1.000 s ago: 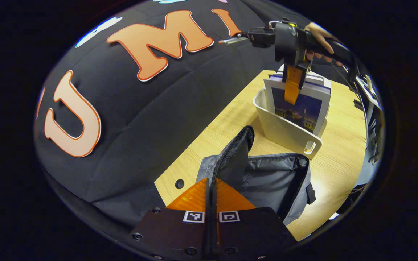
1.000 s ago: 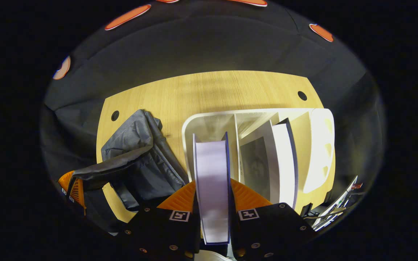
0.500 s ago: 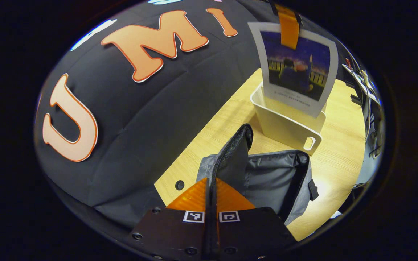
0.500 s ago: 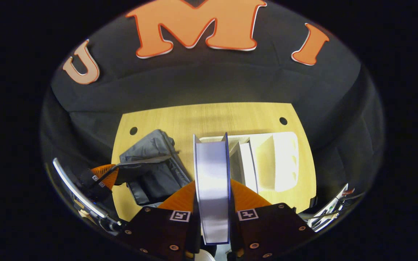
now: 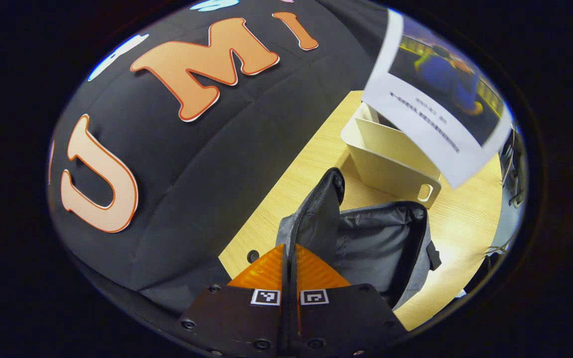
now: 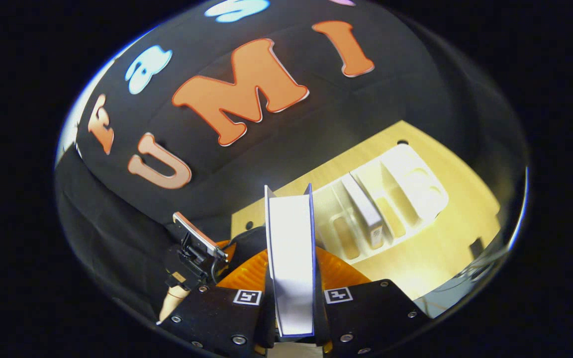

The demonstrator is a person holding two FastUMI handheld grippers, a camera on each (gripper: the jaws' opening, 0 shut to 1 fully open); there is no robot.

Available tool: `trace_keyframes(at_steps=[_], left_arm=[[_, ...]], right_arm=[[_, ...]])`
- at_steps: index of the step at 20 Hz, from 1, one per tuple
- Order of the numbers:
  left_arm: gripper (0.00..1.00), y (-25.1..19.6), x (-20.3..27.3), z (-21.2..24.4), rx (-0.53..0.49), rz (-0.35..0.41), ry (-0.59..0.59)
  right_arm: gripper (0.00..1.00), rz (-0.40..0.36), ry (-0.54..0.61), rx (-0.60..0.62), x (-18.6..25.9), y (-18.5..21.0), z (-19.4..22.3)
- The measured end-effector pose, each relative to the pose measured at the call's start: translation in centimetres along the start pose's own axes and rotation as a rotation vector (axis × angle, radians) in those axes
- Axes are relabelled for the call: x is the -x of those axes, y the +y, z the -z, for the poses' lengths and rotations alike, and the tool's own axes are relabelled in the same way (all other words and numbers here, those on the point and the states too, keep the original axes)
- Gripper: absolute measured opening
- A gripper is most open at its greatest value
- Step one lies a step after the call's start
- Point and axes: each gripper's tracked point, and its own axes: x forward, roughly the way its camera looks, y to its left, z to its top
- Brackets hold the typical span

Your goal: Open the schoolbag, grab two books from the bookshelf and put them into the schoolbag.

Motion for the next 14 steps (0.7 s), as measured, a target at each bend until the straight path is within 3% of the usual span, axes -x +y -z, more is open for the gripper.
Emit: trace_keyframes(at_steps=[5,10,14], left_arm=[[0.01,0.2,0.3,-0.2,-0.002,-0.015,0.007],[0.01,-0.1,0.9,-0.8,0.005,-0.019,0.002],[0.01,-0.3,1.5,-1.4,0.000,-0.021,-0.011]], right_arm=[[0.31,-0.153,-0.001,-0.413,-6.0,-4.9,9.7],[0.31,-0.226,0.015,-0.565,-13.9,-3.9,15.7],[0.31,-0.179,0.020,-0.579,-19.3,-3.1,17.7]])
